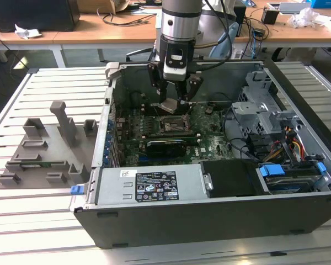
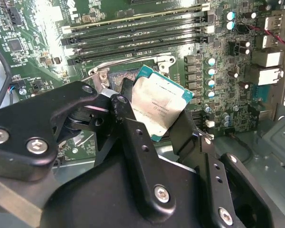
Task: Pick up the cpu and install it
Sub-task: 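Place the cpu into insertion slot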
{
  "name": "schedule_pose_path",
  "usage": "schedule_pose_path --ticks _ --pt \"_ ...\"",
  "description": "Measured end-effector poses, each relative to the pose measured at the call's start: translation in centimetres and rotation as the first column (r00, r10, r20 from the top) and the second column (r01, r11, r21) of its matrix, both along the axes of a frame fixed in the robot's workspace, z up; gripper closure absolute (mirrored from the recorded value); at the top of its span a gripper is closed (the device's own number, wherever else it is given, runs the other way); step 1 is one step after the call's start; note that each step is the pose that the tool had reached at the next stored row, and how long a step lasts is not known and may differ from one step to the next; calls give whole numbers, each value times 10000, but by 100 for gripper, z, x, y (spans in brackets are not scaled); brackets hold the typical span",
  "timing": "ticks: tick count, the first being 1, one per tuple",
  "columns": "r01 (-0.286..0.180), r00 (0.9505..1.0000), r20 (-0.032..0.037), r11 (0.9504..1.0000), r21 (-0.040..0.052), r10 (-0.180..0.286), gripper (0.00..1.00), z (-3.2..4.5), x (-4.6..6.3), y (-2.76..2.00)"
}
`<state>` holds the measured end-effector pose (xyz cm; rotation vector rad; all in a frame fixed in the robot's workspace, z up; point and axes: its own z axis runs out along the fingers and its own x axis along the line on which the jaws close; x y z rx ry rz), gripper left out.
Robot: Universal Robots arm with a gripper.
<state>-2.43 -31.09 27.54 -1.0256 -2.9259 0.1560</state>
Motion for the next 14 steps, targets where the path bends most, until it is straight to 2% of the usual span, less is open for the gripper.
schedule_pose_path --ticks 14 --pt "409 9992 0 9992 -1 -409 45 0 0 0"
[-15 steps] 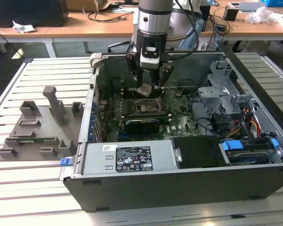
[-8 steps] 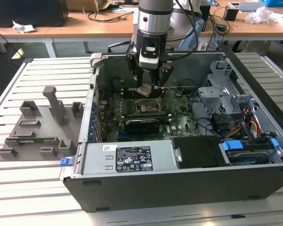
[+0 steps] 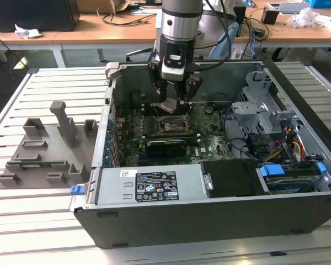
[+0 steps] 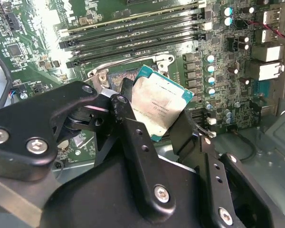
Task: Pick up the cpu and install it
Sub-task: 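Place the cpu into insertion slot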
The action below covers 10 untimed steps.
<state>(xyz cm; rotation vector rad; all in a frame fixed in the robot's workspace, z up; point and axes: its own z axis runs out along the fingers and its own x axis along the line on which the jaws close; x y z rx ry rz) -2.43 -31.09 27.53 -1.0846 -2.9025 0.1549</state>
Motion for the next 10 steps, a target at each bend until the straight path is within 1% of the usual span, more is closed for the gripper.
schedule_pose_path --ticks 3,4,5,6,10 --pt "91 10000 0 10000 0 -91 45 0 0 0" --pt "404 9992 0 9992 0 -404 45 -1 0 0" --pt "841 9965 0 9965 -1 -841 45 -2 0 0" --pt "1331 9911 0 9911 -3 -1331 45 -2 2 0" --pt "1394 9902 2 9902 -12 -1394 45 -2 3 0"
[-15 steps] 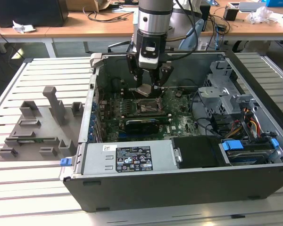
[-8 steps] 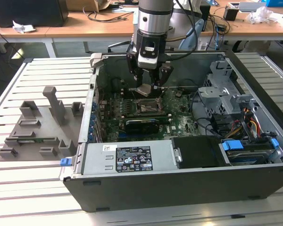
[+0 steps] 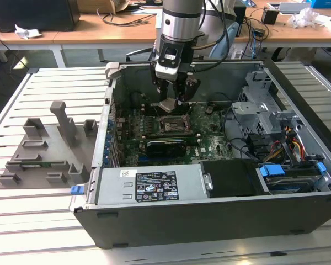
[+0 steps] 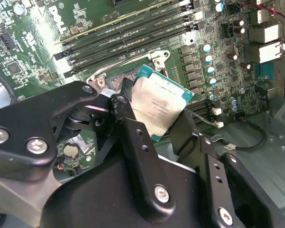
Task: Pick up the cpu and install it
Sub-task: 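Place the cpu into insertion slot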
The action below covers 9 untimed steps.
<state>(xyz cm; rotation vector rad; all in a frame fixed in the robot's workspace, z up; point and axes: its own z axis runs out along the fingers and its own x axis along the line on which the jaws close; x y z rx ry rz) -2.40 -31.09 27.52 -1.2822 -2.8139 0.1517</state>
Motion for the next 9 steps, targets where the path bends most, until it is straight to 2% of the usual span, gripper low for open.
schedule_pose_path --ticks 9 --pt "148 9999 0 9999 -2 -148 45 -1 0 1"
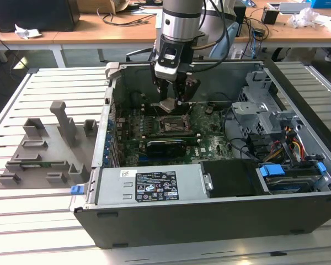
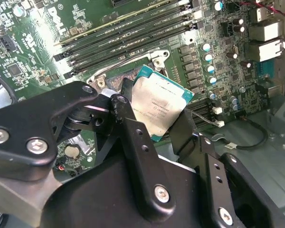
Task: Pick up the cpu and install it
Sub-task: 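Place the cpu into insertion slot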
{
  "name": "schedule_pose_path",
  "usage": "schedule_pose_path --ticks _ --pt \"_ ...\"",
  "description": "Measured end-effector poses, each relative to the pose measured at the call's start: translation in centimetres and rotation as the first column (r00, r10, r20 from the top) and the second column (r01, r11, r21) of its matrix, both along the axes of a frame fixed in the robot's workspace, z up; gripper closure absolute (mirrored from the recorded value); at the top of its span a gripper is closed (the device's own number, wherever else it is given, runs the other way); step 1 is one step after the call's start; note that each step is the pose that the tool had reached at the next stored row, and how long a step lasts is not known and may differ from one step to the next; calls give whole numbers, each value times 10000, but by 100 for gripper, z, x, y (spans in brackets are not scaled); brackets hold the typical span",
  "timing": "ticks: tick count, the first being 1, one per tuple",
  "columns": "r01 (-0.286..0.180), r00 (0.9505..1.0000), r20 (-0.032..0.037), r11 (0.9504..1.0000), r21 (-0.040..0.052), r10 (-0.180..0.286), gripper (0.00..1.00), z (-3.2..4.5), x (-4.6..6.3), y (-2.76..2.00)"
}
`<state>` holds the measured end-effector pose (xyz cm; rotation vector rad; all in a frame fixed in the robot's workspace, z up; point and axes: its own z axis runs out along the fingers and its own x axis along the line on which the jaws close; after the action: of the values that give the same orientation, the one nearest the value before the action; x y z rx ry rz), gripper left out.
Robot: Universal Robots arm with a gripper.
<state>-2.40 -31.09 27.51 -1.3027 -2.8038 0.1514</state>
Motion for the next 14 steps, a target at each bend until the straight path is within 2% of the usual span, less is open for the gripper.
schedule_pose_path --ticks 14 --pt "399 9992 -1 9992 -2 -399 45 1 0 0"
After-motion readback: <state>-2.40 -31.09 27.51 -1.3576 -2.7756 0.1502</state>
